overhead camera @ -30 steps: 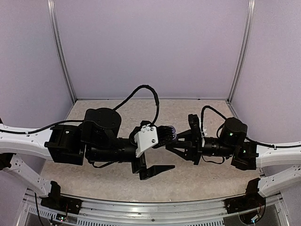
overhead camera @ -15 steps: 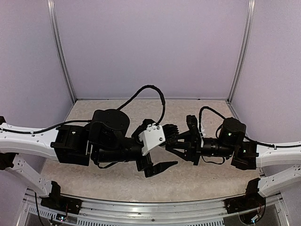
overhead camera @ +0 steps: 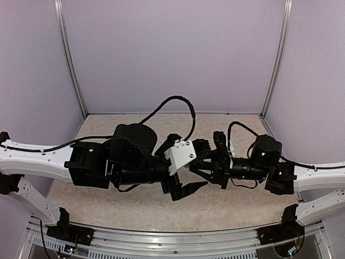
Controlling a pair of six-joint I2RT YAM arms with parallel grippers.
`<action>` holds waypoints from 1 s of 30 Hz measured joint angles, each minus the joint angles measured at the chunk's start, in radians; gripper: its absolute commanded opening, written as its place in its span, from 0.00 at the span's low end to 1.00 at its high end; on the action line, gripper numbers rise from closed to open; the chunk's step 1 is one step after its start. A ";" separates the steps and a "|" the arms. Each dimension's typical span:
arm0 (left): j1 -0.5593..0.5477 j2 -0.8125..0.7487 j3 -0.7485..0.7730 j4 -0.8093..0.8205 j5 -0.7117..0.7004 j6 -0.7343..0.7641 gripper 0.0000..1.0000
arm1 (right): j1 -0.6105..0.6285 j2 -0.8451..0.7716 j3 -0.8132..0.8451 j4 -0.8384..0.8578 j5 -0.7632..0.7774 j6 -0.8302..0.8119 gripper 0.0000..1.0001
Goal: Insert the wireless bluetooth earbuds into the charging case
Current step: Adjust the right earbud in the right side groove of the charging case.
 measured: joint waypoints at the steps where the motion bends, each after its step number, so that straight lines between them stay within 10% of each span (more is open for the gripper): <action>1: 0.000 0.005 0.003 -0.002 -0.002 -0.002 0.99 | 0.001 0.000 0.000 0.000 0.004 0.000 0.00; 30: 0.021 -0.006 0.001 0.010 0.018 -0.013 0.92 | 0.003 -0.027 0.020 -0.013 0.041 -0.002 0.00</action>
